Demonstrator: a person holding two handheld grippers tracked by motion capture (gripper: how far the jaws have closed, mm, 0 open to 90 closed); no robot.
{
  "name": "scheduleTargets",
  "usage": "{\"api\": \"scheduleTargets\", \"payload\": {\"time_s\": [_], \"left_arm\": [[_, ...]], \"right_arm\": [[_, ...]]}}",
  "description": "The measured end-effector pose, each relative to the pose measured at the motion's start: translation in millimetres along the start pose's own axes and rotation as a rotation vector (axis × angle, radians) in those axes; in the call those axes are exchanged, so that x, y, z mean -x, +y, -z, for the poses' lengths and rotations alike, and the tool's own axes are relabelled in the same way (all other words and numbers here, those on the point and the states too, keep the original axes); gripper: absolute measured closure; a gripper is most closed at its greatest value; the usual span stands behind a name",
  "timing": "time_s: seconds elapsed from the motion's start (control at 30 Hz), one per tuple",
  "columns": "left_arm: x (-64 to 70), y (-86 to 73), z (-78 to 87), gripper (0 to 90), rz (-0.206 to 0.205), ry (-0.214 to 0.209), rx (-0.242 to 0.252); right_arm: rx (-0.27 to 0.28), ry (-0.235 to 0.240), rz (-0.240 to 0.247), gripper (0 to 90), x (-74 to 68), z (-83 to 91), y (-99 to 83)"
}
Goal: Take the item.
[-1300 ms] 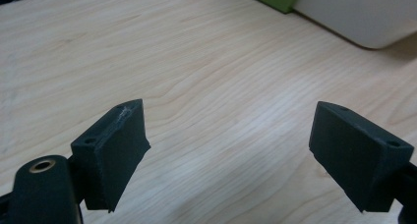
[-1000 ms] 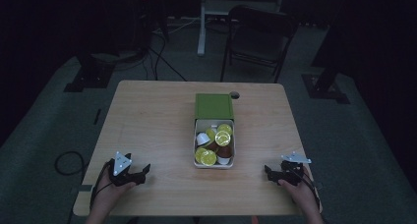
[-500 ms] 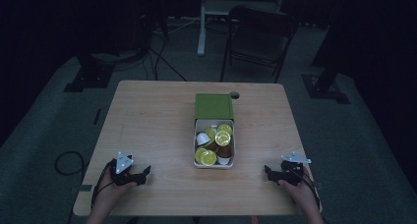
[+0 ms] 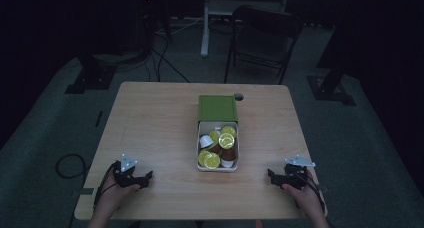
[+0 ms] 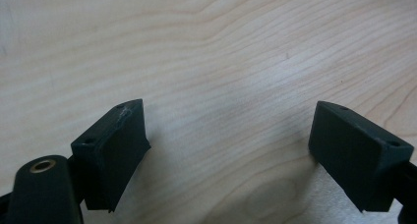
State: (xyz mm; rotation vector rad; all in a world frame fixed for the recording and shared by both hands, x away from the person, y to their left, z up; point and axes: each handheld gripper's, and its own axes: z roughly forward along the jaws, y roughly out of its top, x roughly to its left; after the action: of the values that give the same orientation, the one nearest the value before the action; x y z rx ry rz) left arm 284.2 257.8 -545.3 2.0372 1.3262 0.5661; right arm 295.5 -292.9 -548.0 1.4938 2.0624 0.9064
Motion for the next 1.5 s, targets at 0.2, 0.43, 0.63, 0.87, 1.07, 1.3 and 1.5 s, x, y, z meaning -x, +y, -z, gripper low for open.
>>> {"api": "scheduleTargets", "payload": {"time_s": [0.2,0.43,0.63,0.87,1.07,1.3,1.5], "left_arm": [[-0.1,0.0,-0.1,15.1,0.0,0.0,0.0],[-0.1,0.0,-0.1,15.2,0.0,0.0,0.001],[-0.1,0.0,-0.1,15.2,0.0,0.0,0.0],[-0.1,0.0,-0.1,15.2,0.001,0.0,0.0],[-0.1,0.0,-0.1,15.1,0.0,0.0,0.0],[-0.2,0.0,0.0,15.1,0.0,0.0,0.0],[-0.2,0.0,-0.1,15.1,0.0,0.0,-0.001]], "right_arm": [[0.002,0.023,-0.022,10.8,-4.5,7.2,6.5],[0.004,0.027,-0.031,12.9,-15.7,20.9,20.1],[0.056,0.042,-0.035,12.9,-26.9,33.1,36.4],[0.118,0.055,-0.014,12.9,-44.8,45.5,55.2],[0.145,0.075,0.026,12.9,-62.0,52.6,65.9],[0.178,0.113,0.078,13.0,-85.7,59.3,78.3],[0.181,0.146,0.116,13.2,-103.4,63.7,83.6]]}}
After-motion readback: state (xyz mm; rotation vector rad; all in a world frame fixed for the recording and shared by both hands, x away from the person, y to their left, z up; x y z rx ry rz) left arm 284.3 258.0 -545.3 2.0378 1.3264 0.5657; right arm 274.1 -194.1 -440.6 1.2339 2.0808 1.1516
